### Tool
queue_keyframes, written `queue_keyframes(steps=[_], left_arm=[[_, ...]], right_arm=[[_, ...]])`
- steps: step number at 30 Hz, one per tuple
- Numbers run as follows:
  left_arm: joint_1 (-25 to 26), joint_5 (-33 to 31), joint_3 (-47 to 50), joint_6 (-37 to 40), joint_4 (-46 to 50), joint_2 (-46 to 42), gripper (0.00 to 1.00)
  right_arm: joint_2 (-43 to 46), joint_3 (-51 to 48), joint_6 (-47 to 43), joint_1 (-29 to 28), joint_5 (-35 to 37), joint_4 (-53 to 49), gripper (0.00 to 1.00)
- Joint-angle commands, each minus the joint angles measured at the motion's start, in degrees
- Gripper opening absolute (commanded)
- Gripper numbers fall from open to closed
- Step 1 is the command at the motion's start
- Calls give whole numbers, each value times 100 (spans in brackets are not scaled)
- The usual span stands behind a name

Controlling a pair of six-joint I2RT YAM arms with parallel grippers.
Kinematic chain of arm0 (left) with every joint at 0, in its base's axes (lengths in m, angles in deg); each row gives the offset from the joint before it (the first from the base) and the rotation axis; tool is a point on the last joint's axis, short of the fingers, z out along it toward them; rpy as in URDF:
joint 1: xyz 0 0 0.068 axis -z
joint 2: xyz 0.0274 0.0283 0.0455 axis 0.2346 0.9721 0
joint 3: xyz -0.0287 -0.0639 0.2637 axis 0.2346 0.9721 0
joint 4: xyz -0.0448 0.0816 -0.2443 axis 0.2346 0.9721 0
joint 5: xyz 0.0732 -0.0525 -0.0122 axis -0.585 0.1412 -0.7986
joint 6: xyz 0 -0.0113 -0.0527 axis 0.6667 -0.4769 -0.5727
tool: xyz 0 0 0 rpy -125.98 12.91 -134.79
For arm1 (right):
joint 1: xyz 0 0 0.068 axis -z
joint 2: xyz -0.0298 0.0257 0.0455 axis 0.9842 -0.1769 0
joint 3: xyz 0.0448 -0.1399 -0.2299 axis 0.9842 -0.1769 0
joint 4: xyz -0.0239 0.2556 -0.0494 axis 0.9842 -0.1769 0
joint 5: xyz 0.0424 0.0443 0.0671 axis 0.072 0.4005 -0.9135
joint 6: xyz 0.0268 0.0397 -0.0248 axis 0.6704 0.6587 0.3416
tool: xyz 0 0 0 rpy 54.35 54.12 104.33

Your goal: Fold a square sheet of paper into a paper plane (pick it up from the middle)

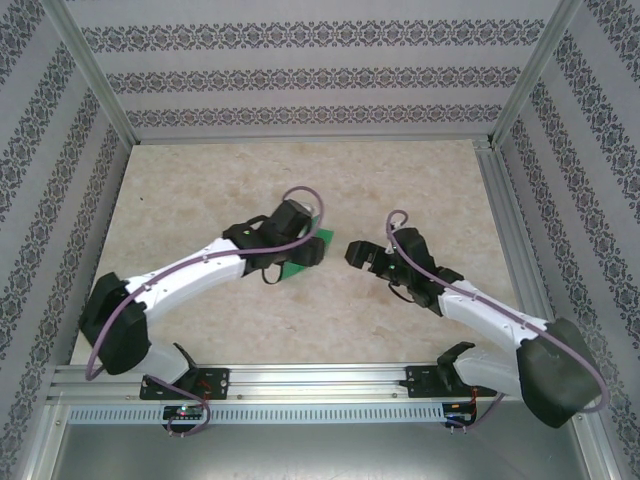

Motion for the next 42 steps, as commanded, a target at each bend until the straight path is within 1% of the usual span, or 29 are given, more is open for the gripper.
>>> queue_keyframes(steps=[1,4,9,11,14,17,18,23,25,27,31,35,39,40,42], left_arm=[[-585,372,633,-578,-633,-455,70],[-1042,565,1166,-774,-866,-789,69],[-1534,820,1752,-930,-1080,-1088,63],[-1681,849,1897,-973,-1101,-1148,61],[-1825,884,2039,-948,-1095,-1220,61],[-1919,915,2112,-913,-1077,-1274,61],[-1923,940,2121,-891,-1074,-1280,61],[-1938,1122,2167,-776,-1167,-1274,60],[-1928,1308,2178,-693,-1259,-1260,59],[-1923,1567,2183,-599,-1399,-1225,57],[-1755,2029,2163,-451,-1728,-1053,53],[-1432,2234,2087,-363,-2006,-773,50],[-1153,2405,2011,-450,-2446,-359,46],[-1079,2435,1950,-464,-2532,-194,45],[-935,2423,1818,-491,-2669,96,42]], right_arm=[[-474,276,483,-357,-315,682,96],[-1010,522,690,-704,-514,1037,90],[-1774,1126,704,-1188,-682,1194,86],[-2125,1407,758,-1299,-762,1113,82],[-2599,1729,910,-1405,-858,991,73],[-2925,1922,1010,-1427,-975,946,60],[-2983,1965,1027,-1427,-977,931,54],[-3040,1908,1139,-1320,-973,792,18],[-2954,1850,1032,-1232,-1001,530,8],[-2843,1821,821,-1137,-1074,112,2],[-2653,1743,240,-956,-1582,-615,0],[-2447,1757,-417,-848,-1871,-1407,0],[-2429,1762,-732,-753,-2069,-1735,1],[-2442,1748,-744,-736,-2081,-1740,2],[-2462,1713,-711,-706,-2036,-1720,9]])
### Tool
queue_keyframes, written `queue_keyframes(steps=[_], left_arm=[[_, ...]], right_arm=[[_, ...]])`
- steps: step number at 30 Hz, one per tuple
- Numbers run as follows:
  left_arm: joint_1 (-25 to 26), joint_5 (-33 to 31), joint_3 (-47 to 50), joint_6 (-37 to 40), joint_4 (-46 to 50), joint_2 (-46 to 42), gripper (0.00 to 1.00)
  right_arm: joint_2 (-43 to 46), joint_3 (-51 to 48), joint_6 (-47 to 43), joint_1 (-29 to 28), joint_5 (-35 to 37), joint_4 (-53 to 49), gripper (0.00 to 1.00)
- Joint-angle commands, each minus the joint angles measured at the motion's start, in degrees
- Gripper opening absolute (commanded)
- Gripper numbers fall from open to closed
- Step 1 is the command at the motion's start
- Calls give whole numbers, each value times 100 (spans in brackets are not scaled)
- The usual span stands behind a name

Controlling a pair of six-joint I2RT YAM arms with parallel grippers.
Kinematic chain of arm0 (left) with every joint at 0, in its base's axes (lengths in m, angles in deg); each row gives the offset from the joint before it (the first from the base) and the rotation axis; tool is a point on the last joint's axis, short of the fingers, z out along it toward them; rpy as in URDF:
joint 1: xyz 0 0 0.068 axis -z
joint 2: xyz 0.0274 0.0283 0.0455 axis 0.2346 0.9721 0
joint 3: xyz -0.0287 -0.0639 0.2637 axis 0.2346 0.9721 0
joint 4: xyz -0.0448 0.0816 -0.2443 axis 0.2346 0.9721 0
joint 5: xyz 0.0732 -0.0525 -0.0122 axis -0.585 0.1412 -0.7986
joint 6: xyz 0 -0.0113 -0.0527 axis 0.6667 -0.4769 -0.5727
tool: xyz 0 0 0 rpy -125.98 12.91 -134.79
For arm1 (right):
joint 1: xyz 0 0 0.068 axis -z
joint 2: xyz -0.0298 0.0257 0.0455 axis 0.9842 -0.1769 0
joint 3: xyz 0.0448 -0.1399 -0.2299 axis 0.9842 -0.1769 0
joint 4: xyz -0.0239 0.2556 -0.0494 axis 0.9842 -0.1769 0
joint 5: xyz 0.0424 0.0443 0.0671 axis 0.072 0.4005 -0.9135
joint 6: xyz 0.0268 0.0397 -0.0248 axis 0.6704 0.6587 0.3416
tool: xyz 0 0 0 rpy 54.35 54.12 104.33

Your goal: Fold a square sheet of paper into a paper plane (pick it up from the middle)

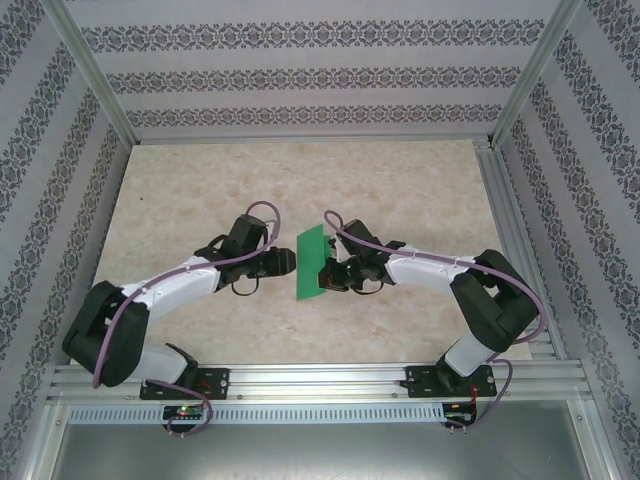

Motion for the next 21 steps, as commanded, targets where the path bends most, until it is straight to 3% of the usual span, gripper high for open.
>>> queue_keyframes(steps=[1,5,10,15,21], left_arm=[[236,201,-331,32,-663,465,40],[347,137,-586,-63,-799,1022,34],[344,74,-692,-93,-855,1332,30],[343,108,-706,-115,-898,1520,28],[344,202,-735,-120,-964,1696,27]], right_arm=[[79,-114,-218,85,-118,-180,15],[324,-466,336,102,-86,566,31],[628,-899,850,98,39,1108,32],[764,-1178,1209,99,62,1437,26],[851,-1255,1466,99,165,1512,8]])
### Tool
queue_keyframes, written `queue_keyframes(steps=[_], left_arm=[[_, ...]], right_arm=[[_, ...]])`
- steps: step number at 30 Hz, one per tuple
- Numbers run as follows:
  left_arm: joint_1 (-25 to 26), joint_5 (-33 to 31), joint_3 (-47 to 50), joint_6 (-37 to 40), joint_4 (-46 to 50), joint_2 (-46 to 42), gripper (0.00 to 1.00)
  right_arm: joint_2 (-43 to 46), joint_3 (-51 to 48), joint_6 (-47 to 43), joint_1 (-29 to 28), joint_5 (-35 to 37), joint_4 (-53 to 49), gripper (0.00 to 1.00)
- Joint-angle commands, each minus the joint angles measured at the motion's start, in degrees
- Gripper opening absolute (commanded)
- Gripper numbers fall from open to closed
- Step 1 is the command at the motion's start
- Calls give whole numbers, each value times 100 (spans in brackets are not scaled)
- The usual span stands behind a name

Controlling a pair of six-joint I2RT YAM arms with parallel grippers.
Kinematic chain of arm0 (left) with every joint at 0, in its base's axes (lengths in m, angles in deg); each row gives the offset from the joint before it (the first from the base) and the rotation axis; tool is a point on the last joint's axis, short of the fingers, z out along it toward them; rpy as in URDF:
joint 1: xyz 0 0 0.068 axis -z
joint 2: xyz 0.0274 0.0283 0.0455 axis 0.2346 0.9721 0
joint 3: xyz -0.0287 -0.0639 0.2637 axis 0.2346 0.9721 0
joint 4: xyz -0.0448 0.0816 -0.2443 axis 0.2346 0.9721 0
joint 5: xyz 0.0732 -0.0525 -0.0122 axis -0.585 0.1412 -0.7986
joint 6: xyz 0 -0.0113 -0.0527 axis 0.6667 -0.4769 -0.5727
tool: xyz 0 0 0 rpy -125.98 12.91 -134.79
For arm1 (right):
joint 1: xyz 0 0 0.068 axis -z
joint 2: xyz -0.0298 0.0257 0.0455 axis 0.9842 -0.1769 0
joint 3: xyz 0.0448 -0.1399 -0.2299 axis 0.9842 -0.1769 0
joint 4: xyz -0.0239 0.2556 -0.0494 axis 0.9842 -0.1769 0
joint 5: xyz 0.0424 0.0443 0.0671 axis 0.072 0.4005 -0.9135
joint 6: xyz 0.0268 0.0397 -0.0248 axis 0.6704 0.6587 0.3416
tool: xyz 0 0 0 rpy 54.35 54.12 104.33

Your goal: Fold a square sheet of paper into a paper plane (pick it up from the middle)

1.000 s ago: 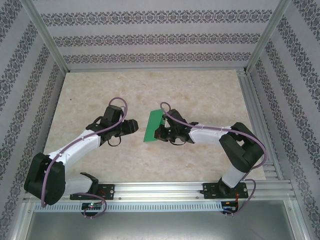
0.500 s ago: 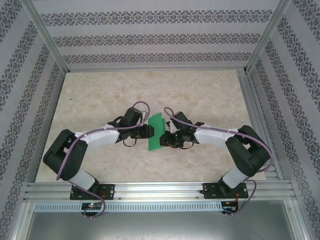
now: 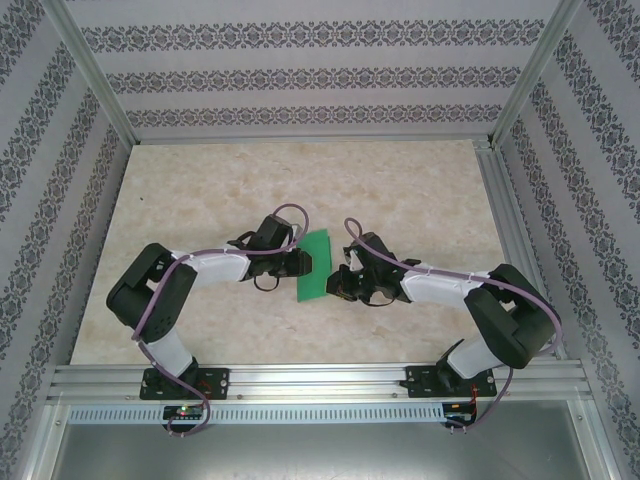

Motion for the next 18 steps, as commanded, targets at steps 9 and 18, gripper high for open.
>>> queue_keyframes(steps=[9,18], left_arm=[[37,25,-318,-11,-238,-54,29],[-64,-2,-537,110,-329,327,26]], right_arm=[[277,80,-134,70,315,-862,0],[349,151,-587,145,298,-1587,0]])
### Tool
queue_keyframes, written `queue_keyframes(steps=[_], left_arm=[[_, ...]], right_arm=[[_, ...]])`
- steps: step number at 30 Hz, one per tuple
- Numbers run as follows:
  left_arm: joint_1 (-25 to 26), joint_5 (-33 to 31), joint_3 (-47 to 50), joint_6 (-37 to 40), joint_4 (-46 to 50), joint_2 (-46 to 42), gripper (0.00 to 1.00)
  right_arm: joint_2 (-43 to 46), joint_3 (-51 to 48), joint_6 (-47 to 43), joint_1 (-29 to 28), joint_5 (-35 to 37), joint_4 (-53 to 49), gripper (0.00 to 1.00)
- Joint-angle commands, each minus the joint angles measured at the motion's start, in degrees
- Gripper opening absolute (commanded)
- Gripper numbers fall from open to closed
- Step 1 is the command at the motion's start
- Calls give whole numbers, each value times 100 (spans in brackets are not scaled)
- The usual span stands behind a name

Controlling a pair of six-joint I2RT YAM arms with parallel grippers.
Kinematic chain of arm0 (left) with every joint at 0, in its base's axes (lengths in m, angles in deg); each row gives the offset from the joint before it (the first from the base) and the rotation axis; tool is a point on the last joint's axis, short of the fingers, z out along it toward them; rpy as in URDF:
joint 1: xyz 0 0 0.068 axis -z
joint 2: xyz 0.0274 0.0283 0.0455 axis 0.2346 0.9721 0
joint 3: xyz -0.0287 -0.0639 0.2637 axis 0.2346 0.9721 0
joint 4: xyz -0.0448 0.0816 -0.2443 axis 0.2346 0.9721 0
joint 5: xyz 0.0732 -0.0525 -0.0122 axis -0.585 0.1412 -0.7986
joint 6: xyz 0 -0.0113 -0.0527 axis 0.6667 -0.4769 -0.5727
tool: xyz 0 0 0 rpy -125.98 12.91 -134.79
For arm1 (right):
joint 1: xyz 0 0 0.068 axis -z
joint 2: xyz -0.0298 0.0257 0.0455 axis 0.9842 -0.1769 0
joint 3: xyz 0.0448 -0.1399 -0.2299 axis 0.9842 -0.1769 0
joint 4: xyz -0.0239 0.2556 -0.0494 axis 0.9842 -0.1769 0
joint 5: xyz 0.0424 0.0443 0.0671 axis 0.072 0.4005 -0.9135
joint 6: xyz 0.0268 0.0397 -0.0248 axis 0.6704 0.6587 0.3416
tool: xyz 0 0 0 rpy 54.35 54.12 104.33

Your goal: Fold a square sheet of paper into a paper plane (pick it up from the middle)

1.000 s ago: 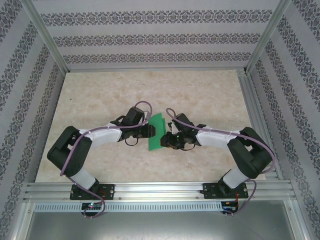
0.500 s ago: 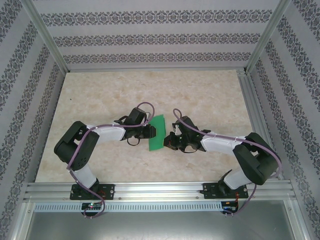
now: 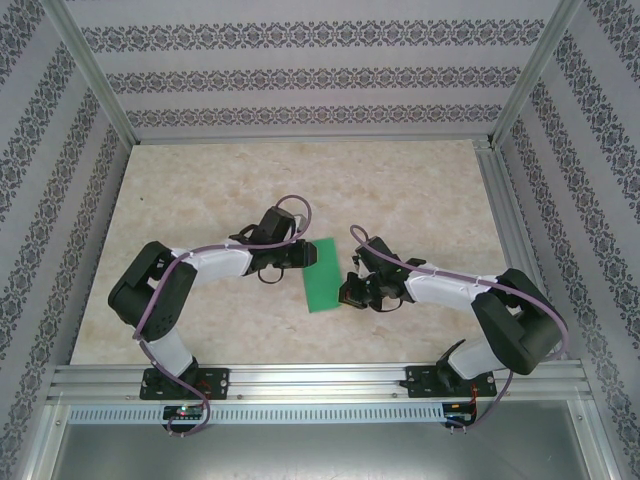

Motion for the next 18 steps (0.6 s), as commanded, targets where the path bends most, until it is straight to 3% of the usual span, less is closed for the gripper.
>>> queue_keyframes(steps=[1,8,18], left_arm=[[-46,32,-175,98,-236,317,26],[-44,35,-356,158,-9,769,21],[-44,39,-365,187,59,796,21]], right_arm=[[120,171,-211,52,101,-241,0],[84,394,-100,49,138,-134,0],[-263,867,-8,17,49,133,2]])
